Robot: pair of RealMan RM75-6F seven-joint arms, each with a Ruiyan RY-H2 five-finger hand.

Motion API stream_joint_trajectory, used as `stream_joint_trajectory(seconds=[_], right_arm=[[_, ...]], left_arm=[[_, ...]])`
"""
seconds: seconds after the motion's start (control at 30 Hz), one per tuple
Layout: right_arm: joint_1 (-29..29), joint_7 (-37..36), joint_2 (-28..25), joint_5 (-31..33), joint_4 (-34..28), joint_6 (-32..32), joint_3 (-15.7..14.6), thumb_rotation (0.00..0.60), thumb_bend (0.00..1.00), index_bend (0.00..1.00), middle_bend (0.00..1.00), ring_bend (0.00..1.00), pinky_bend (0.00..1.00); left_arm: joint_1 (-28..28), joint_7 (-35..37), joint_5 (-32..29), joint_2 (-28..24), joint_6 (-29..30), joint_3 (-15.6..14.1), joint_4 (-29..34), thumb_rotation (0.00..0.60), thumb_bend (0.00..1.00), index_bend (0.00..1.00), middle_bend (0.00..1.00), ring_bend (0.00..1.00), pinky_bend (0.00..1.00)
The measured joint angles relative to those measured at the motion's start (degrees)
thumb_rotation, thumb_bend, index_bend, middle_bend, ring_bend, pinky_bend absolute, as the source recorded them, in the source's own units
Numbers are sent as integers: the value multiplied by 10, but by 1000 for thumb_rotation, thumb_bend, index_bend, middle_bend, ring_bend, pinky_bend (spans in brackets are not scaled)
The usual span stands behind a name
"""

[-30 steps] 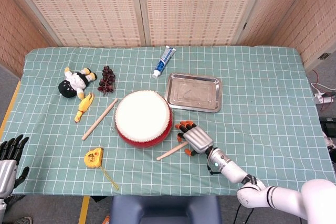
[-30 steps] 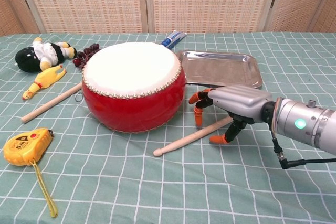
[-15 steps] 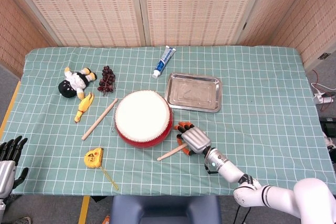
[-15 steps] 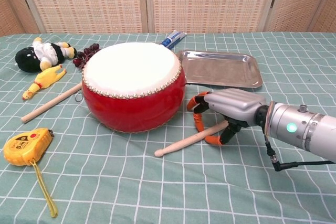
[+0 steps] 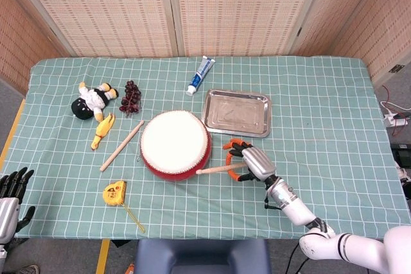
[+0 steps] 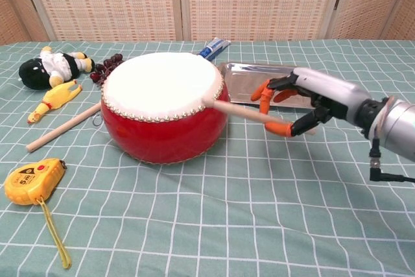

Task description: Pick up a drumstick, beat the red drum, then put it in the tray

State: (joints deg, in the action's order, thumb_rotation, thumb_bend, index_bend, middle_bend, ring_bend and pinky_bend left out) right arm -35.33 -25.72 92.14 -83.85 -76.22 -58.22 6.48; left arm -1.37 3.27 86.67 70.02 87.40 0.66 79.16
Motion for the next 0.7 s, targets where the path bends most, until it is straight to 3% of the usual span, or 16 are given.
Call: stream_joint_trajectory(seconds=[0.13, 0.33, 0.57, 0.7], right_arm=[[15, -182, -15, -6, 7, -14, 0, 600, 441, 662, 246, 128, 197], [29, -480, -19, -33, 66, -32, -14, 600, 441, 654, 270, 171, 213], [31, -781, 16, -68, 215, -53, -37, 600, 446, 617, 302, 227, 222], [27, -886, 49, -86, 312, -62, -53, 600, 449, 589, 305, 238, 229]], left_arm=[[-2, -11, 6, -5, 2, -1, 15, 600, 316, 35, 12, 0, 18], [-3, -26, 12, -15, 4, -2, 35, 600, 316, 35, 12, 0, 17], [1, -35, 11, -25, 6, -4, 49, 600, 316, 35, 12, 0, 18], [1, -36, 10, -27, 3, -6, 52, 600, 315, 35, 12, 0, 18]])
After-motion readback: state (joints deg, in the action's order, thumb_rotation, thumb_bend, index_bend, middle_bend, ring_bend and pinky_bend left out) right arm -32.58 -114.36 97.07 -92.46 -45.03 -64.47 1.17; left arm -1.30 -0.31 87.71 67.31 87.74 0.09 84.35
